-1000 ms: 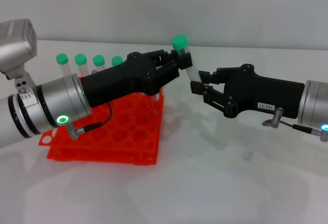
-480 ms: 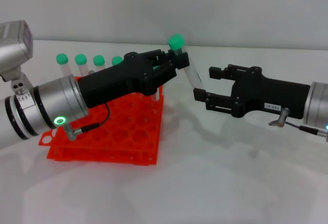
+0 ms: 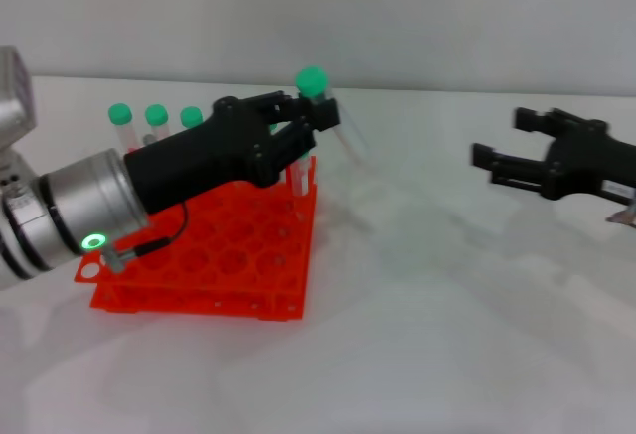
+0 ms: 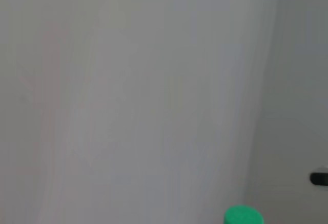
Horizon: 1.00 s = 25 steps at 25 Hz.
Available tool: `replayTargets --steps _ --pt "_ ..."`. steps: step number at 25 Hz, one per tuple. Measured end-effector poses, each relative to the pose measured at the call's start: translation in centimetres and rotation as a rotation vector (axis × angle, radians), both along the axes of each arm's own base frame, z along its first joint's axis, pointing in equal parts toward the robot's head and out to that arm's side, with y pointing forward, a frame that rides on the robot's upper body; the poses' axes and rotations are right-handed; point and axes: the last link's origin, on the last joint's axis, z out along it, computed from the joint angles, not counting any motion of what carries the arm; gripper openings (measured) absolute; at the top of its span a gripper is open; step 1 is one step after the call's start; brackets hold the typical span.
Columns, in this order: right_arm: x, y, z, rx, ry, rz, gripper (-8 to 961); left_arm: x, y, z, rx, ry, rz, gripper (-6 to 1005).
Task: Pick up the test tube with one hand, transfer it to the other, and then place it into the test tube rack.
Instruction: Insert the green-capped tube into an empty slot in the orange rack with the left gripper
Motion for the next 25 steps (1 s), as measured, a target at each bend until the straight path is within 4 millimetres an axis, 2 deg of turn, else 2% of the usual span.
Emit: replayTargets --steps 2,11,16,25 --pt "1.2 0.1 0.6 0.02 -0.006 -0.037 870 -0.3 -0.2 0.3 0.027 0.006 0.0 216" --pt "4.6 -0.3 2.2 0.075 -0.01 -0.146 869 -2.6 -1.2 1.3 0.124 0.013 0.058 218" --pt "5.3 -0.6 2.0 0.068 -0.004 -0.173 868 -4.8 -2.0 1.8 0.183 0.023 0.137 219" --pt "5.8 -0.8 1.7 0.06 0.003 -0.195 867 -6.9 -2.4 1.6 0.236 0.095 0.213 221"
